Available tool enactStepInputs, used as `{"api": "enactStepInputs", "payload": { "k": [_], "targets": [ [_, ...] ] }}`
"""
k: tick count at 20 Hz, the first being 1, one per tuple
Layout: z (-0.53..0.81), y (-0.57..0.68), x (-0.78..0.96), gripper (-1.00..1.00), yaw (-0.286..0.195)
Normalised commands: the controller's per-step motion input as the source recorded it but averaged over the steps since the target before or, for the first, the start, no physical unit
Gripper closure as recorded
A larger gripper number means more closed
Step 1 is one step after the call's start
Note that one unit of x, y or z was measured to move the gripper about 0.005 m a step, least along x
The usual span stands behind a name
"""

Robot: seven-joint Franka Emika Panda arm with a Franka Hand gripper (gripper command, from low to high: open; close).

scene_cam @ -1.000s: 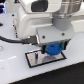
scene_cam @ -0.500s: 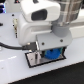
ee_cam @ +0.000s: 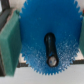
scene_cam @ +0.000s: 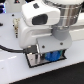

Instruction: Insert the blue gear onto the right peg, followed by the red gear

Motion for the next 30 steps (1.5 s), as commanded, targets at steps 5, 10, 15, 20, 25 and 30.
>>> {"api": "enactStepInputs", "payload": {
  "k": [5,10,15,20,25,30],
  "targets": [
    [0.38,0.11,-0.31,-1.0,0.0],
    [0.23,0.23,-0.46,-1.0,0.0],
    [0.09,0.32,-0.53,-1.0,0.0],
    [0.0,0.35,-0.61,-1.0,0.0],
    [0.0,0.41,-0.52,-1.0,0.0],
    [0.0,0.51,-0.29,-1.0,0.0]
  ]
}}
